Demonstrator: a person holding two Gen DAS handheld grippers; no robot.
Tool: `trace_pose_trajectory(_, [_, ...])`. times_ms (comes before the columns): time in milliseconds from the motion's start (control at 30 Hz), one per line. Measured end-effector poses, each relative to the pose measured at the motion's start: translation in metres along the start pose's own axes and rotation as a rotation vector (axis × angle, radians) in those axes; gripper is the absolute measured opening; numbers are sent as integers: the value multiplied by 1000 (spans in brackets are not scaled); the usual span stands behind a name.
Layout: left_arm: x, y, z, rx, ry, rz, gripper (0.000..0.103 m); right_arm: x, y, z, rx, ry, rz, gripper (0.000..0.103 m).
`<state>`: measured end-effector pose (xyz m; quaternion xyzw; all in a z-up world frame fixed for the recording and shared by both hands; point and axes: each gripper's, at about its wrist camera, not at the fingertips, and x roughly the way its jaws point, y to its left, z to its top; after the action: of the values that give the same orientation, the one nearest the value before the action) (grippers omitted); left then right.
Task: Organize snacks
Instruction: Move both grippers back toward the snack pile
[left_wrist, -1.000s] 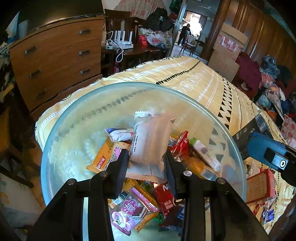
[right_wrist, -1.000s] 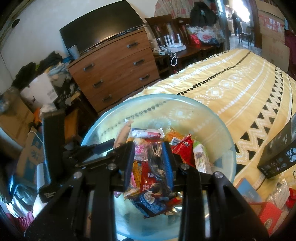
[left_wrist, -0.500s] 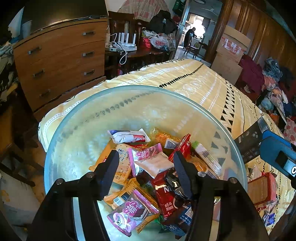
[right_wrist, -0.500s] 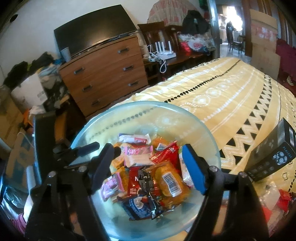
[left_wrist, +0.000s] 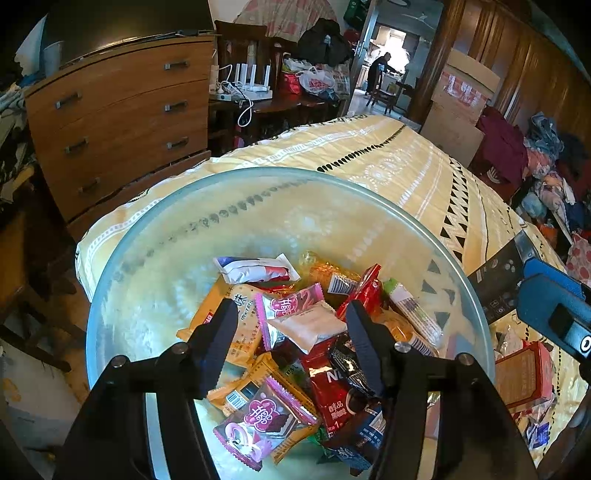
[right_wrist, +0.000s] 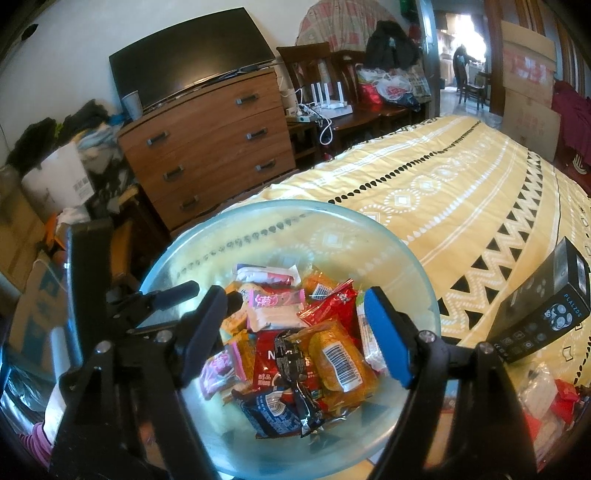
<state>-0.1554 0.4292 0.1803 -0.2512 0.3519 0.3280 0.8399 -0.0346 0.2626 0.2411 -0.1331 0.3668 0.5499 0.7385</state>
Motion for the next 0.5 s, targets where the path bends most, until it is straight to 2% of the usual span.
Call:
trace_pose_trajectory(233, [-1, 0, 0, 2, -12, -3, 62, -7, 1, -2, -10, -27, -2, 78])
trace_pose_trajectory(500, [-19, -11, -7, 20, -60, -17, 62, -63, 0, -47, -53, -150, -20, 78])
